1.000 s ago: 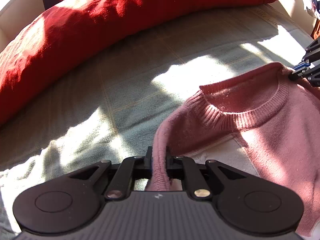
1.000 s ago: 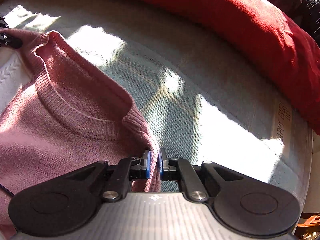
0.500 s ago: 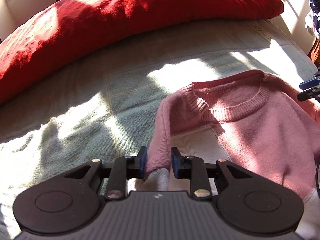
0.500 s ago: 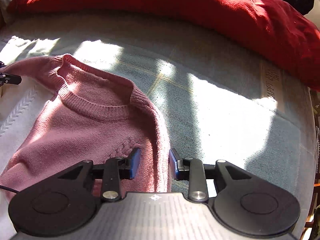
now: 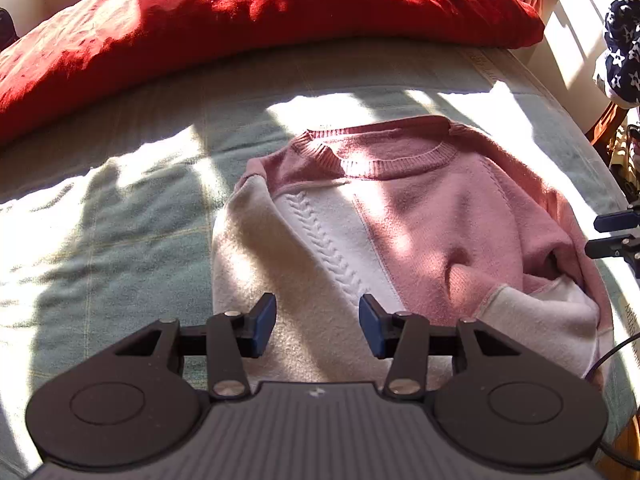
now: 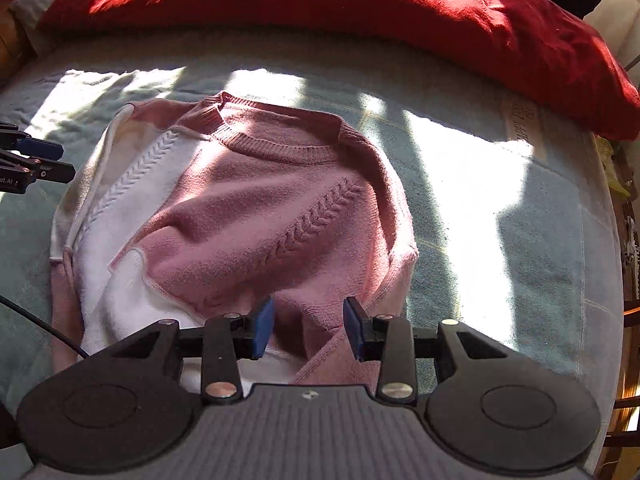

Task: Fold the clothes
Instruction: 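Lay the sweater flat on the blanket and open both tools, then grasp the bunched pink sleeve cuff with the left tool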

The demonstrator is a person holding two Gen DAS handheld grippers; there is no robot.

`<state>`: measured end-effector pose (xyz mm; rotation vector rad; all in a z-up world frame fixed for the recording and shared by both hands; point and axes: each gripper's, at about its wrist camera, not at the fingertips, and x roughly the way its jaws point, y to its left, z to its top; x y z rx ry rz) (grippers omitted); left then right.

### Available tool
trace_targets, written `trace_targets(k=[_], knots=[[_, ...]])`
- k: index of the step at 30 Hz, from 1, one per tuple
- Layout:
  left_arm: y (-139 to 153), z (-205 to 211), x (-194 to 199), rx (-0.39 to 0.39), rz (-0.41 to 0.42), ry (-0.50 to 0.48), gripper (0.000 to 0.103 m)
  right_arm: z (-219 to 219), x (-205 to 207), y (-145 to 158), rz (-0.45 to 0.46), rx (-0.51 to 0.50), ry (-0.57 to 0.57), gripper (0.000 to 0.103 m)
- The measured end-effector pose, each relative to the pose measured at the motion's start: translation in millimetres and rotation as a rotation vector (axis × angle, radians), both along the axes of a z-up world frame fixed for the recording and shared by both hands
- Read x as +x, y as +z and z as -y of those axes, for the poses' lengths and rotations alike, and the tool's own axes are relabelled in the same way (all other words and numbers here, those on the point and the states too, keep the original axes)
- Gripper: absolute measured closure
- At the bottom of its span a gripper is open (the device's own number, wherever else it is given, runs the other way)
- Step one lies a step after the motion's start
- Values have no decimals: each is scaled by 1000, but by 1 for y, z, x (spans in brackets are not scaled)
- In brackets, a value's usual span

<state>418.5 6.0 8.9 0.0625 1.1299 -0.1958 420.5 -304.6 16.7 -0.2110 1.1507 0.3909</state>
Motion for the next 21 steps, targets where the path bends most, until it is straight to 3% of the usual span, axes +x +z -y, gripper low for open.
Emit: trace_targets(k=[13, 15, 21], knots=[[-44, 48, -80, -280, -340, 183, 57, 3, -65, -7, -102, 88, -90, 56], [-49, 58, -83, -291, -377, 199, 57, 2, -69, -10, -101, 82, -86, 56], [-68, 80, -83, -167, -412, 229, 56, 3, -72, -11, -102, 123, -77, 54]])
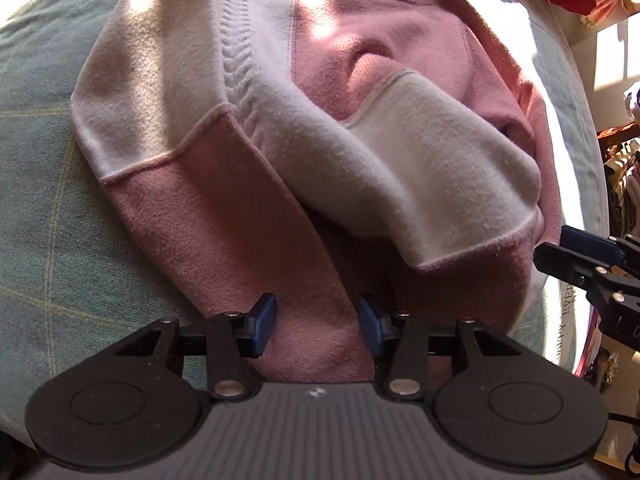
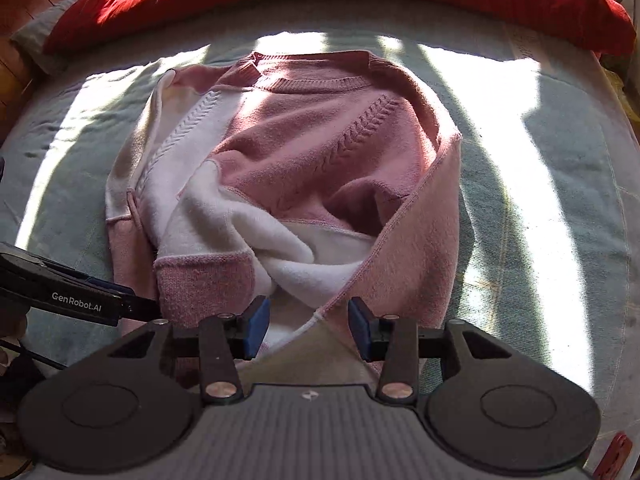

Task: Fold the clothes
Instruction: 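Grasp the bunched pink sleeve cuff with the left tool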

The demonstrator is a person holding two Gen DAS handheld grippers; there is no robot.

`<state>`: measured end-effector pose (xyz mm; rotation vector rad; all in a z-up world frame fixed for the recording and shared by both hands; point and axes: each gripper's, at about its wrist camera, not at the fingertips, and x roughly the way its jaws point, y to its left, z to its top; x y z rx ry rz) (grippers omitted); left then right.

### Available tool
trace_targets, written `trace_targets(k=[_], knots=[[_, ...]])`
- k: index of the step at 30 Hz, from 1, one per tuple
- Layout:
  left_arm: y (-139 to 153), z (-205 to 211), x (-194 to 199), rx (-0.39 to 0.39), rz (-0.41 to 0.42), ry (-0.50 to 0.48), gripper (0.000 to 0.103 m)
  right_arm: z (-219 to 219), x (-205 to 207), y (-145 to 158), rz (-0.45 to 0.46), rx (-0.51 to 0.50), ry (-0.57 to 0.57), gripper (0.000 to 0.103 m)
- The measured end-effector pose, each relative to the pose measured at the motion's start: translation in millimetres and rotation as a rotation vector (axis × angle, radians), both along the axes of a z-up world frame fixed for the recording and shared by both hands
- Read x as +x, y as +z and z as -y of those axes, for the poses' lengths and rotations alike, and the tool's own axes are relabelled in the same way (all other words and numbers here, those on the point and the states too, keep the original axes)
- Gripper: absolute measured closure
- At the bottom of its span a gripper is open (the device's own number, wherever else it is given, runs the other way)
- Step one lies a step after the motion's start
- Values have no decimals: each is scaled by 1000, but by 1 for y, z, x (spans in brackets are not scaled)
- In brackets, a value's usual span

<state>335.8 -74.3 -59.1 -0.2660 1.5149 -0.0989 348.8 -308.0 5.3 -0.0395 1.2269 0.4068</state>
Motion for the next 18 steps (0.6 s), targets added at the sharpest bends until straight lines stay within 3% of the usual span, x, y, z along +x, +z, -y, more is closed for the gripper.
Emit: trace_targets(k=[6, 8, 14, 18], knots=[[-13, 11, -1, 75, -13, -9, 59, 6, 1, -4, 2, 15, 25, 54], [-13, 14, -3, 98, -8, -12, 67, 8, 1, -6, -1, 15, 35, 54], [1, -2, -11, 118, -19, 33, 73, 16, -1, -10, -6, 29, 75, 53], [15, -10, -11, 190, 12, 41, 78, 17, -2, -14, -12, 42, 98, 53]])
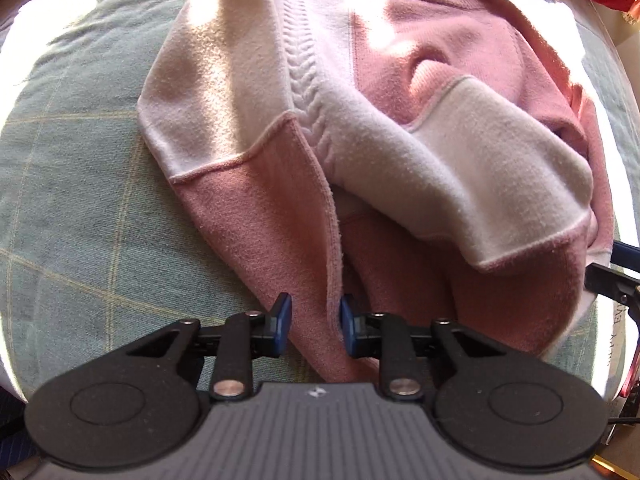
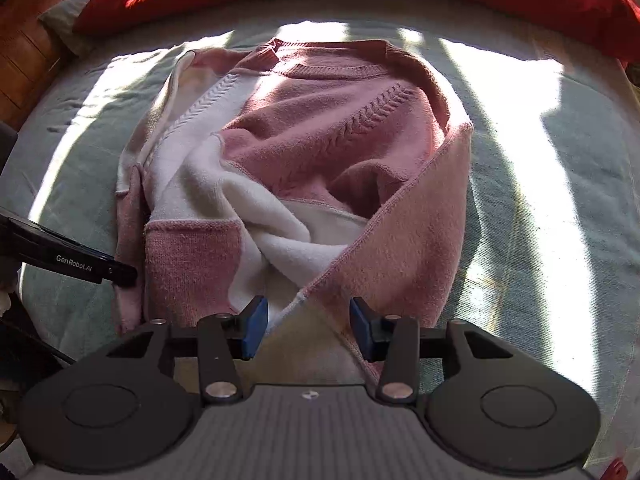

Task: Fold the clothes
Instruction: 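Grasp the bunched pink sleeve cuff with the left tool, then pull the held sleeve outward from the sweater body with the left tool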

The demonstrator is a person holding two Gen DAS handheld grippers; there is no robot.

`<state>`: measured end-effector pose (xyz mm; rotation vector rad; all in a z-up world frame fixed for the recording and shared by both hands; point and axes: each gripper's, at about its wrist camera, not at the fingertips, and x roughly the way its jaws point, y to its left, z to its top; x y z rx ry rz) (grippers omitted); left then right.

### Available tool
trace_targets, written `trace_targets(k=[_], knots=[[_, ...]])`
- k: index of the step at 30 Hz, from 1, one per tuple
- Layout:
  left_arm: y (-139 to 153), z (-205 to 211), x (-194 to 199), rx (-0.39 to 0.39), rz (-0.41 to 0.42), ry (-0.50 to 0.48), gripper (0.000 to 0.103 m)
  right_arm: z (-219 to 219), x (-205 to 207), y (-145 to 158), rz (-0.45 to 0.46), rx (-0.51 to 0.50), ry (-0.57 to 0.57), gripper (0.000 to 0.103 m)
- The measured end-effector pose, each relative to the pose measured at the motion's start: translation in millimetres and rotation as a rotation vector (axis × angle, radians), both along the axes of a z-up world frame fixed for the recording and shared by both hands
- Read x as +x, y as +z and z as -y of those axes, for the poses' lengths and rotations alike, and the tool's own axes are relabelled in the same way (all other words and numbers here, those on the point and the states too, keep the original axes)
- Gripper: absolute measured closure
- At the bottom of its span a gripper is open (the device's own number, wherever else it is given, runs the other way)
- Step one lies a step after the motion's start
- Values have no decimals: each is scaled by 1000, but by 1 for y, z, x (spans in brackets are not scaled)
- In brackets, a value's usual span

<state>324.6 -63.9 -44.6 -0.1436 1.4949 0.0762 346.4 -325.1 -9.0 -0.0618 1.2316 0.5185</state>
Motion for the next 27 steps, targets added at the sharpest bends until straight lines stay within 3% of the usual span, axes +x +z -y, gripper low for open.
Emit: trace_targets(k=[5, 8, 13, 18, 27], knots=[[-12, -2, 8, -67, -8, 38, 80, -6, -1, -6, -10, 12, 16, 53], [-16, -1, 8, -80, 9, 25, 101, -9, -1, -6, -9, 6, 17, 51], [-2, -25, 2, -106, 30, 6, 101, -12, -3, -2, 8, -23, -1, 51], [30, -86, 10, -44, 71, 13, 101, -23, 0, 18, 78, -42, -52, 51], [59, -191, 50, 179, 186, -12, 101, -71, 6, 34, 153, -69, -81, 49]])
